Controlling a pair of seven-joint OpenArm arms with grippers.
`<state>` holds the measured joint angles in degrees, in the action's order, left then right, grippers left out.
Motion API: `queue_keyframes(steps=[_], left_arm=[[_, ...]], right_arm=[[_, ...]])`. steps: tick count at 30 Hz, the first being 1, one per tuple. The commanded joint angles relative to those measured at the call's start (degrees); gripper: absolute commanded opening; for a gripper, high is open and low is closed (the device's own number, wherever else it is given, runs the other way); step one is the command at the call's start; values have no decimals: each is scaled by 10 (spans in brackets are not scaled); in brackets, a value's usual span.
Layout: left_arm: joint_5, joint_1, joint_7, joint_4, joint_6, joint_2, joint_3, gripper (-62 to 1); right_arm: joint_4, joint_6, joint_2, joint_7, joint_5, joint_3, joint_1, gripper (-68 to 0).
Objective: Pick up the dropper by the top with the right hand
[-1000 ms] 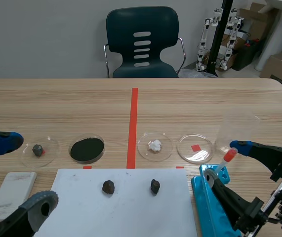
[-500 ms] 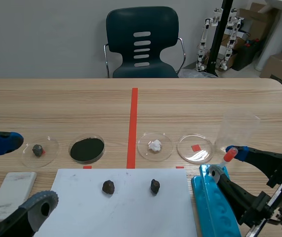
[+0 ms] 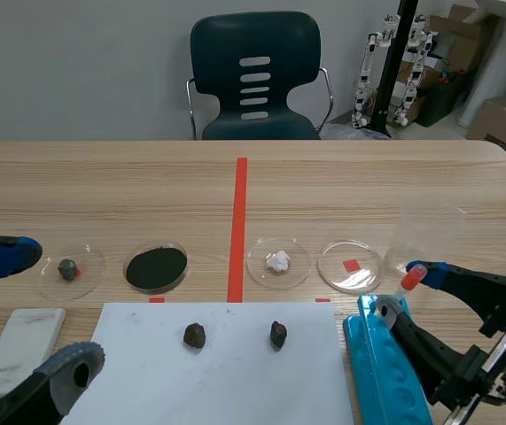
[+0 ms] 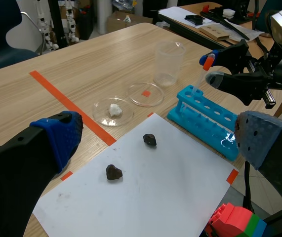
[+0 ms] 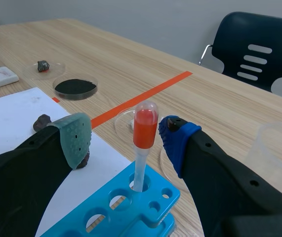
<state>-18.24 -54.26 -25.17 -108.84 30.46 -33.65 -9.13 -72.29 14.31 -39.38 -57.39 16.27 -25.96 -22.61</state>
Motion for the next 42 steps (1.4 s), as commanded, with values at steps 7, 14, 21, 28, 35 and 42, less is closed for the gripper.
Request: queue_keyframes(steps=[7, 14, 21, 28, 35, 42], left_arm=[[-8, 2, -9, -5, 1, 3, 2, 14], [-8, 2, -9, -5, 1, 3, 2, 14], [-8, 2, -9, -5, 1, 3, 2, 14], [-8, 2, -9, -5, 1, 3, 2, 14], [-8, 2, -9, -5, 1, 3, 2, 14], [-8, 2, -9, -5, 1, 3, 2, 14]], right_arm=[[-3, 0, -5, -11, 4, 5, 4, -415], [-3, 0, -5, -10, 4, 5, 4, -596], [-3, 0, -5, -6, 4, 5, 4, -667], [-3, 0, -5, 47, 4, 5, 4, -667], [-5, 0, -5, 82, 5, 6, 4, -667], [-45, 1, -38, 86, 26, 6, 4, -666]])
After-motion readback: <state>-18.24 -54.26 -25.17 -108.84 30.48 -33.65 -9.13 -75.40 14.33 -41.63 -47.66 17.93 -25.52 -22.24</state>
